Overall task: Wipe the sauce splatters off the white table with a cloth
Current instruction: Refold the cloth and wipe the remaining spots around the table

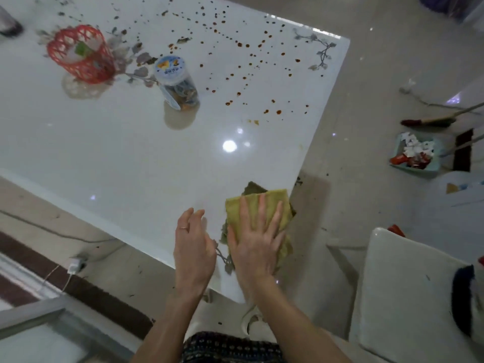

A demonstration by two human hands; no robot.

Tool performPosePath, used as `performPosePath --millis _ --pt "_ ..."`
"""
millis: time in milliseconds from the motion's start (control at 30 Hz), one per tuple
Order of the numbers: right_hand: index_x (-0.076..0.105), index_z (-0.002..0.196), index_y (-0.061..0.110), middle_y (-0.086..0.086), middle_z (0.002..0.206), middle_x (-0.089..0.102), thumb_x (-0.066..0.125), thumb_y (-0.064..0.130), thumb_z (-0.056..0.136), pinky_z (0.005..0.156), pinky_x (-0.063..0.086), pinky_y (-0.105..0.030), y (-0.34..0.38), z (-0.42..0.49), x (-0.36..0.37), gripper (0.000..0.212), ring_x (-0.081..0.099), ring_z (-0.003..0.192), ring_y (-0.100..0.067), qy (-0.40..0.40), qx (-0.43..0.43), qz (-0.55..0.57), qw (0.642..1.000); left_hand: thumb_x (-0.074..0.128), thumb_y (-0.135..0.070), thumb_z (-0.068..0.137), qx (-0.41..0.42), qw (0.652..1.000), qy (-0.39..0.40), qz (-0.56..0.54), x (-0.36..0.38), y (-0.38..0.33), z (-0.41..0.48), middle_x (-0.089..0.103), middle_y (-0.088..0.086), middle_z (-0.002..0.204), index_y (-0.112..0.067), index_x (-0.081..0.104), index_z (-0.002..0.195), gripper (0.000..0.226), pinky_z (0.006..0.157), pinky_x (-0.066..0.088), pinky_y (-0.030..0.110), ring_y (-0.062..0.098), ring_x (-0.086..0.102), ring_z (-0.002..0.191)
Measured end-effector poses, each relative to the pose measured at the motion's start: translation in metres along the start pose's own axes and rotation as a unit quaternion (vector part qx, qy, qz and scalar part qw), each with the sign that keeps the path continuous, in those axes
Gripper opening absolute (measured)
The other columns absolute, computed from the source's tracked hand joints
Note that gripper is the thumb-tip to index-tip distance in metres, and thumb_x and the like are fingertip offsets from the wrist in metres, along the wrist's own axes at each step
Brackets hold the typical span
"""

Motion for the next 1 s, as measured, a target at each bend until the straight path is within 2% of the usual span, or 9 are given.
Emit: performPosePath --millis 100,200,300,367,433,600,767,833,1000 --pt "0.03 0.156 0.028 -0.015 0.162 0.025 0.031 0.059 0.095 0.11 0.023 -0.072 0.027 -0.046 0.007 0.068 0.018 0.147 -0.047 0.0 -0.154 -0.022 0.988 0.047 -0.005 0.089 -0.039 0.999 -0.019 -0.016 0.002 0.0 -0.014 0.035 0.01 0.141 -0.011 0.046 0.129 0.04 0.092 0.035 0.027 0.022 0.041 0.124" --pt "0.02 0.157 0.023 -0.01 0.165 0.019 0.046 0.059 0.087 0.112 0.021 -0.065 0.029 -0.057 0.007 0.083 0.007 0.151 -0.04 0.007 -0.281 -0.028 0.959 0.045 -0.004 0.088 -0.044 0.998 -0.032 -0.014 0.005 -0.006 -0.021 0.035 0.007 0.141 -0.013 0.046 0.128 0.041 0.098 0.035 0.03 0.017 0.035 0.127" --pt "0.032 0.153 0.033 -0.002 0.165 0.02 0.041 0.058 0.09 0.117 0.015 -0.064 0.009 -0.022 -0.004 0.068 0.007 0.153 -0.034 0.017 -0.371 0.003 0.929 0.045 -0.003 0.086 -0.041 0.998 -0.037 -0.022 0.011 -0.017 -0.02 0.038 0.007 0.138 -0.014 0.048 0.126 0.042 0.094 0.039 0.034 0.018 0.036 0.126" --pt "0.034 0.151 0.04 -0.001 0.164 0.022 0.032 0.063 0.095 0.116 0.014 -0.066 -0.012 0.017 -0.008 0.061 0.011 0.152 -0.033 0.016 -0.368 -0.014 0.93 0.047 0.001 0.085 -0.042 0.998 -0.04 -0.02 0.014 -0.024 -0.021 0.037 0.01 0.139 -0.011 0.048 0.126 0.043 0.091 0.044 0.04 0.024 0.038 0.126" --pt "0.035 0.151 0.04 0.0 0.163 0.025 0.025 0.064 0.097 0.115 0.017 -0.068 -0.03 0.06 -0.012 0.06 0.014 0.152 -0.032 0.012 -0.319 -0.022 0.947 0.047 0.005 0.084 -0.039 0.998 -0.038 -0.012 0.019 -0.03 -0.021 0.036 0.012 0.14 -0.009 0.047 0.128 0.047 0.091 0.045 0.039 0.025 0.037 0.127" --pt "0.031 0.153 0.039 -0.001 0.163 0.025 0.028 0.061 0.097 0.115 0.012 -0.067 -0.033 0.082 -0.014 0.06 0.011 0.152 -0.033 0.012 -0.252 -0.006 0.968 0.046 0.007 0.083 -0.04 0.999 -0.033 0.009 0.034 -0.034 -0.009 0.035 0.017 0.141 -0.004 0.044 0.131 0.05 0.101 0.042 0.042 0.029 0.036 0.129" --pt "0.042 0.149 0.038 -0.001 0.16 0.033 0.049 0.058 0.094 0.114 0.019 -0.067 -0.034 0.056 -0.018 0.058 0.021 0.15 -0.033 -0.045 -0.358 0.027 0.932 0.049 0.005 0.085 -0.034 0.997 -0.067 -0.031 0.037 -0.053 0.011 0.046 0.018 0.131 -0.002 0.05 0.122 0.039 0.104 0.039 0.042 0.03 0.04 0.125" --pt "0.043 0.148 0.039 0.0 0.16 0.034 0.048 0.06 0.093 0.113 0.022 -0.066 -0.046 0.077 -0.018 0.058 0.023 0.15 -0.031 -0.042 -0.394 0.019 0.918 0.052 0.006 0.082 -0.045 0.996 -0.069 -0.024 0.042 -0.054 0.023 0.046 0.019 0.131 0.0 0.051 0.123 0.041 0.102 0.04 0.044 0.032 0.041 0.124" --pt "0.013 0.155 0.043 0.002 0.164 0.016 0.028 0.063 0.097 0.111 0.023 -0.069 -0.087 0.167 -0.027 0.064 0.013 0.152 -0.029 -0.011 -0.352 -0.012 0.936 0.047 0.008 0.082 -0.088 0.992 -0.083 -0.028 0.05 -0.054 0.056 0.04 0.017 0.136 -0.003 0.049 0.125 0.045 0.104 0.038 0.041 0.031 0.038 0.126"
Point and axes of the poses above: each hand's wrist, its own z-axis towards the middle knuckle, its own x-axis out of the palm, y = z × x, the point moved 7 cm from there along z, towards the middle knuckle
